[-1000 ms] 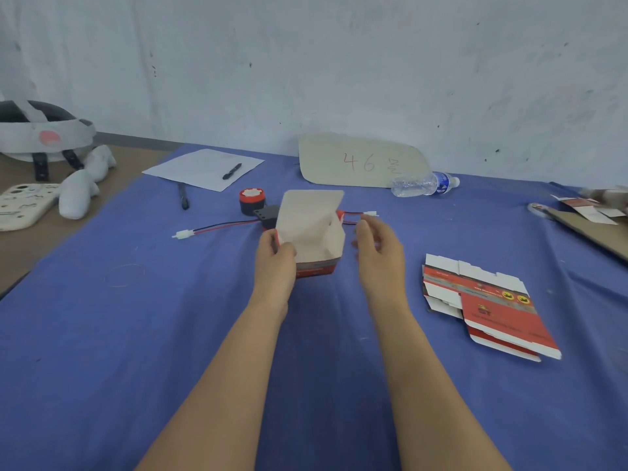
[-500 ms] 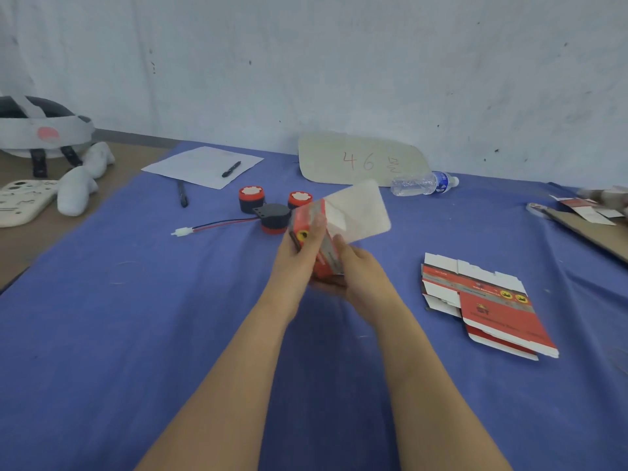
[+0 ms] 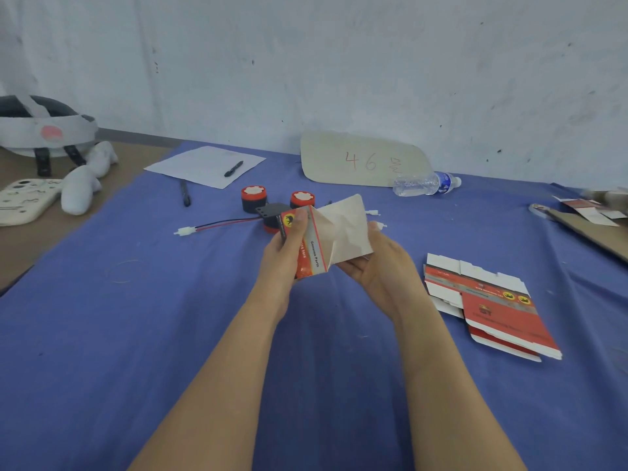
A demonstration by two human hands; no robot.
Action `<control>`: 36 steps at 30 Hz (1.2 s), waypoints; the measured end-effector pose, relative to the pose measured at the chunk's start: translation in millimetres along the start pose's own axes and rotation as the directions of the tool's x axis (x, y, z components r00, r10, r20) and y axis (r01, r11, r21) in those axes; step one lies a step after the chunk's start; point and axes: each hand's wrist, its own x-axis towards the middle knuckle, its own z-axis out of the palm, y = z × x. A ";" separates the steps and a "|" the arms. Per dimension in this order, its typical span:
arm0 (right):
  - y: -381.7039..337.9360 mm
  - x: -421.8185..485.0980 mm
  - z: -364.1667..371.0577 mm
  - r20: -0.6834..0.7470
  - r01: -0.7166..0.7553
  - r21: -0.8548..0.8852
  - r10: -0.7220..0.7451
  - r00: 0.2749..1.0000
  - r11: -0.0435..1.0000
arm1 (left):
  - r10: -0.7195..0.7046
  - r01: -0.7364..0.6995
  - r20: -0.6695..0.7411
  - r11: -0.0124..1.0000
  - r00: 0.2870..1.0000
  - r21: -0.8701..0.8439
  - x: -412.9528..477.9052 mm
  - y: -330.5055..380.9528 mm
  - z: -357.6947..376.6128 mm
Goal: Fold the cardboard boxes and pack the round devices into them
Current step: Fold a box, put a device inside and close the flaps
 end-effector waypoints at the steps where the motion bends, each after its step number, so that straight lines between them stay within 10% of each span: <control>1: 0.6 -0.4 -0.6 0.006 0.023 -0.053 -0.023 1.000 0.998 | -0.001 0.001 0.013 1.000 1.000 -0.002 -0.2 -0.8 0.4; 11: 18.7 3.7 9.4 -0.104 -0.373 -0.116 0.362 0.926 0.921 | -0.009 0.115 0.356 0.954 0.934 -0.276 -5.7 -4.2 3.7; 16: 14.2 5.2 13.0 -0.314 -0.143 0.157 0.186 0.931 0.977 | 0.154 -0.141 0.118 0.984 0.981 -0.112 -4.8 -10.2 14.3; 20: 18.3 6.2 20.5 -0.222 -0.065 -0.285 0.000 0.975 0.956 | 0.368 -0.363 0.022 0.905 0.930 0.222 -1.7 -20.0 14.3; 24: 25.6 6.6 12.6 -0.297 0.059 -0.607 -0.295 0.908 0.793 | 0.405 -0.277 -0.085 0.748 0.910 0.603 4.0 -27.5 5.6; 31: 30.8 11.9 8.6 -0.369 0.023 -0.689 -0.378 0.849 0.724 | 0.437 -0.130 -0.126 0.509 0.891 0.851 -3.8 -20.4 4.3; 36: 31.7 16.4 -4.7 -0.490 -0.079 -0.577 -0.268 0.830 0.813 | 0.375 -0.057 -0.280 0.680 0.884 0.731 -2.9 -17.8 2.2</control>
